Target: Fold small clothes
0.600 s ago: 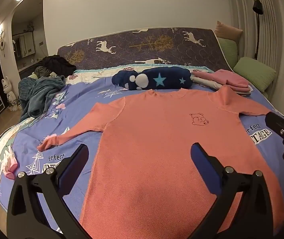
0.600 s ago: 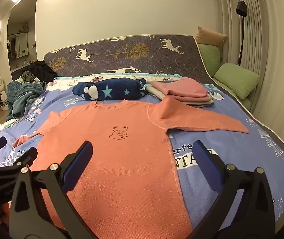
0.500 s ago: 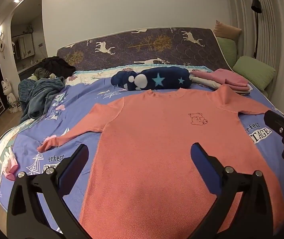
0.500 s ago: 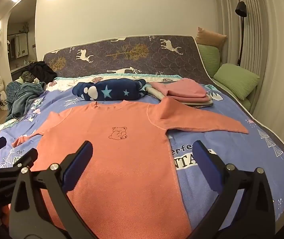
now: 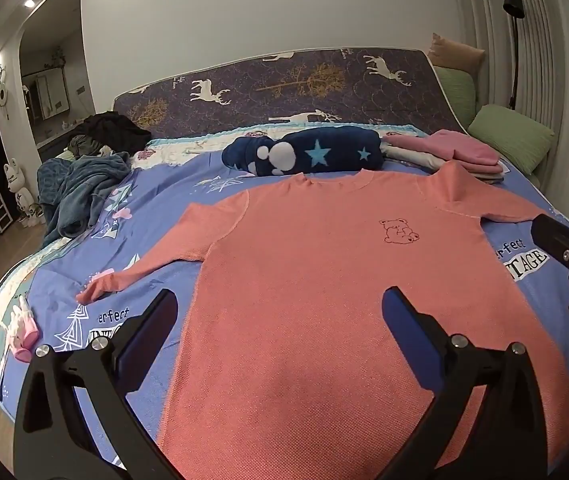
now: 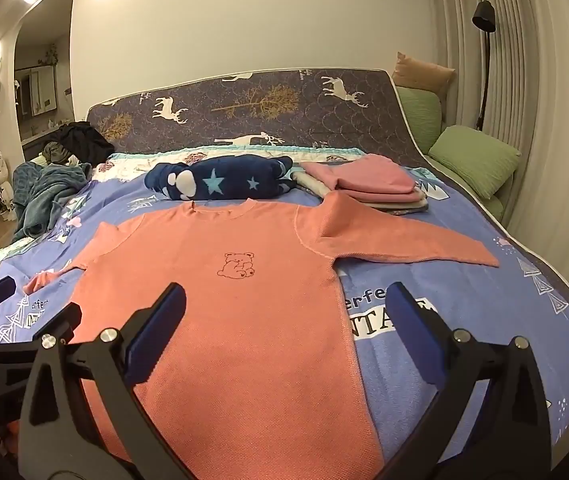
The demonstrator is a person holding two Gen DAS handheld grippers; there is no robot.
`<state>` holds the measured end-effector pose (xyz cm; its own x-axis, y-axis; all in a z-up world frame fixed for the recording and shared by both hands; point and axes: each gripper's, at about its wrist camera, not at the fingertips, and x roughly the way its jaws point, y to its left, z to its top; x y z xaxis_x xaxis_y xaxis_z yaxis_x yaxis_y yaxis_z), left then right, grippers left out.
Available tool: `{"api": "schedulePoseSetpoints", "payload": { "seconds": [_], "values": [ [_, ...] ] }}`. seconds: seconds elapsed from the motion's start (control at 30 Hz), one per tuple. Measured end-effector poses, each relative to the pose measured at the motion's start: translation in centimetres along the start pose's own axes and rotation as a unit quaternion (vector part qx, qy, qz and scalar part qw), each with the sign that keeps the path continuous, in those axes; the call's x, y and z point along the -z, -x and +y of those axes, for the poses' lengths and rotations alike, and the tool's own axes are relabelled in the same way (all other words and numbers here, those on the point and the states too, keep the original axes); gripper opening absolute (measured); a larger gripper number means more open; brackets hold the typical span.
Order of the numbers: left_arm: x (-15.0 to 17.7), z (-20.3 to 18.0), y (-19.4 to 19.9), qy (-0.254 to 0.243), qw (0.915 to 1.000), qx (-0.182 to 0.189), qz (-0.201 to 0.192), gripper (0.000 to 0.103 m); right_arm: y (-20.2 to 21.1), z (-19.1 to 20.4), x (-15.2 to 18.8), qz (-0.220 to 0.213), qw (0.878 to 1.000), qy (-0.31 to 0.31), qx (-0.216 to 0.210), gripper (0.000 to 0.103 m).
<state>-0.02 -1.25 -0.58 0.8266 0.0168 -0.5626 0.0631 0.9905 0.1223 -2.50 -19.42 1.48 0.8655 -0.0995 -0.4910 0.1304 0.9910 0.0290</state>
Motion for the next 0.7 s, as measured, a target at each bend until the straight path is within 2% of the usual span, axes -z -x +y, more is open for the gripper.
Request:
{"api": "schedulePoseSetpoints", "payload": {
  "seconds": [0.27, 0.7],
  "values": [
    [0.4, 0.2, -1.0, 0.003, 0.9998, 0.003, 0.017, 0.102, -0.7, 0.4, 0.2, 0.009, 1.000, 0.005, -0.004, 0.101],
    [0.1, 0.3, -1.0, 0.002, 0.9998, 0.009, 0.015, 0.102, -1.7, 0.8, 0.6, 0.022, 1.000, 0.008, -0.004, 0.101]
  ]
}}
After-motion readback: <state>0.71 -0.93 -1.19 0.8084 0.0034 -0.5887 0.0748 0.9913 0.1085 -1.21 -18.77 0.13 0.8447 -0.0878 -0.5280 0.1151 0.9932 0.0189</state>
